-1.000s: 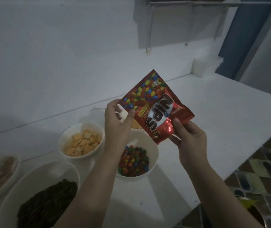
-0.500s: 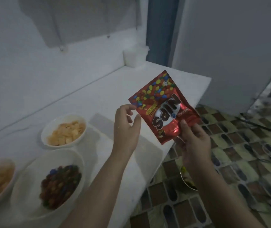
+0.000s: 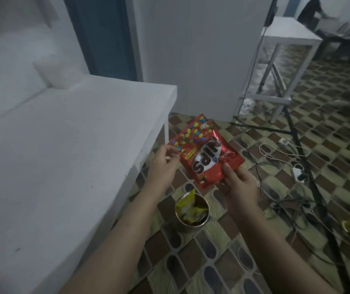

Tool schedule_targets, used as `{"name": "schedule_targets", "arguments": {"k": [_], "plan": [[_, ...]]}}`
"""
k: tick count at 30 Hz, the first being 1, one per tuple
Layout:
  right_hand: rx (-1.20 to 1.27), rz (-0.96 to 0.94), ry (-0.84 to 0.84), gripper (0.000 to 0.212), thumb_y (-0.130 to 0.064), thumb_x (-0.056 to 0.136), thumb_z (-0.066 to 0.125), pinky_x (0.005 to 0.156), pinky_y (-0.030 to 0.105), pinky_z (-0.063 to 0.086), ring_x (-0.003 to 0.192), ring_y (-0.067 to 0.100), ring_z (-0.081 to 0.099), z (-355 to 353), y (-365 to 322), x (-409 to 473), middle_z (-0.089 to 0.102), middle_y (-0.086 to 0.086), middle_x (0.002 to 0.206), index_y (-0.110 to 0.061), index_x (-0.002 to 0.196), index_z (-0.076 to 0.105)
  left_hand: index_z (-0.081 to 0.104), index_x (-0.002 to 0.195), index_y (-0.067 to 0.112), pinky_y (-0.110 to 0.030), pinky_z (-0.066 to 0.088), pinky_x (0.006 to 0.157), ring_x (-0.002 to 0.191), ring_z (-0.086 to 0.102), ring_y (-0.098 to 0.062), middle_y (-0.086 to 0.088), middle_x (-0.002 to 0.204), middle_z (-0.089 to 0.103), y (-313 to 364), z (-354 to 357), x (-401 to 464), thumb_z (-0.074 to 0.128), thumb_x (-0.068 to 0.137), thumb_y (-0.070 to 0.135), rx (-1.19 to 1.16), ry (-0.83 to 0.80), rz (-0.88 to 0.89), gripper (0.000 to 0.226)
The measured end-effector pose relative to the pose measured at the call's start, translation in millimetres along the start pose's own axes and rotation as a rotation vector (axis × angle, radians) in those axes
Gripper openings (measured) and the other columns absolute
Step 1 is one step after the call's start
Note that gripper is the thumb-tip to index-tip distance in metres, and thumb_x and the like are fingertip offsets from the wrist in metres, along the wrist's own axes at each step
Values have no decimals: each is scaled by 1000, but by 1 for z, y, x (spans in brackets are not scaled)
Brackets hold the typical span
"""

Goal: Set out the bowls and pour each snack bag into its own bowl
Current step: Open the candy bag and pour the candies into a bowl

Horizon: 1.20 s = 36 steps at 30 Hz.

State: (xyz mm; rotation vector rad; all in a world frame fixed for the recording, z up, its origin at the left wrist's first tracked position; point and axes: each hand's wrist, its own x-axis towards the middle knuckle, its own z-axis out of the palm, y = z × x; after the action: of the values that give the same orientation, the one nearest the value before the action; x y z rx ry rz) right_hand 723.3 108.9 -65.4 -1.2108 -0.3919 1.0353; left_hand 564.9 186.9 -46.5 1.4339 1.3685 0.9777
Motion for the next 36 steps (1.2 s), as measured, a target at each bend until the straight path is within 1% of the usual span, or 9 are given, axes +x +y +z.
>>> {"name": "schedule_targets", "arguments": {"k": [3, 9, 12, 14, 19, 23, 26, 31, 36], "plan": [[-46, 4, 81, 16, -13, 100, 57, 63, 27, 59, 85, 21, 74, -23, 10, 25, 76, 10, 101, -8, 109, 68, 55, 106, 21, -23, 42, 65, 89, 53, -3, 12, 98, 54, -11, 27, 12, 51, 100, 24, 39, -66, -61, 8], [-146, 112, 287, 16, -21, 104, 51, 66, 33, 60, 87, 20, 73, -65, 47, 82, 74, 7, 98, -21, 99, 66, 56, 103, 23, -32, 44, 80, 96, 56, -15, 9, 97, 56, -51, 63, 49, 50, 99, 25, 160, -191, -161, 8], [-264, 152, 348, 19, -20, 103, 53, 64, 37, 61, 84, 24, 74, -79, 73, 112, 75, 8, 95, -12, 109, 68, 57, 103, 23, -34, 45, 81, 93, 58, -18, 6, 95, 58, -73, 77, 66, 49, 99, 24, 199, -234, -201, 9], [-336, 204, 383, 18, -18, 98, 55, 66, 42, 63, 80, 27, 75, -90, 94, 130, 75, 9, 90, -12, 104, 71, 57, 104, 19, -33, 45, 81, 92, 57, -18, 5, 94, 57, -90, 87, 75, 49, 99, 20, 180, -254, -248, 10], [-557, 342, 390, 20, -28, 71, 57, 63, 49, 63, 70, 30, 75, -148, 205, 190, 76, 4, 75, -25, 84, 71, 58, 93, 26, -30, 41, 68, 81, 55, -17, 0, 94, 59, -170, 109, 97, 50, 97, 20, 110, -218, -395, 11], [-734, 355, 376, 19, -33, 68, 54, 68, 50, 62, 74, 27, 73, -178, 304, 232, 74, 1, 75, -25, 76, 69, 59, 97, 24, -27, 40, 61, 76, 55, -10, 3, 98, 60, -259, 130, 104, 50, 98, 17, 82, -142, -446, 12], [-720, 355, 361, 19, -23, 75, 52, 65, 52, 62, 72, 31, 72, -176, 371, 257, 71, 9, 78, -18, 80, 69, 59, 99, 22, -24, 41, 60, 75, 54, -9, 4, 98, 60, -341, 151, 112, 49, 98, 14, 66, -129, -439, 13], [-824, 336, 380, 24, -27, 88, 54, 76, 50, 60, 82, 35, 69, -180, 464, 302, 71, 13, 83, -8, 87, 69, 59, 105, 23, -26, 43, 68, 90, 57, -12, 3, 107, 61, -442, 178, 128, 49, 99, 16, 78, -148, -420, 13], [-838, 406, 378, 52, -47, 98, 51, 76, 37, 53, 99, 38, 65, -173, 497, 309, 67, 19, 104, 1, 109, 65, 58, 106, 23, -24, 42, 67, 89, 57, -11, -1, 112, 62, -474, 192, 136, 49, 99, 16, 57, -162, -430, 13]]}}
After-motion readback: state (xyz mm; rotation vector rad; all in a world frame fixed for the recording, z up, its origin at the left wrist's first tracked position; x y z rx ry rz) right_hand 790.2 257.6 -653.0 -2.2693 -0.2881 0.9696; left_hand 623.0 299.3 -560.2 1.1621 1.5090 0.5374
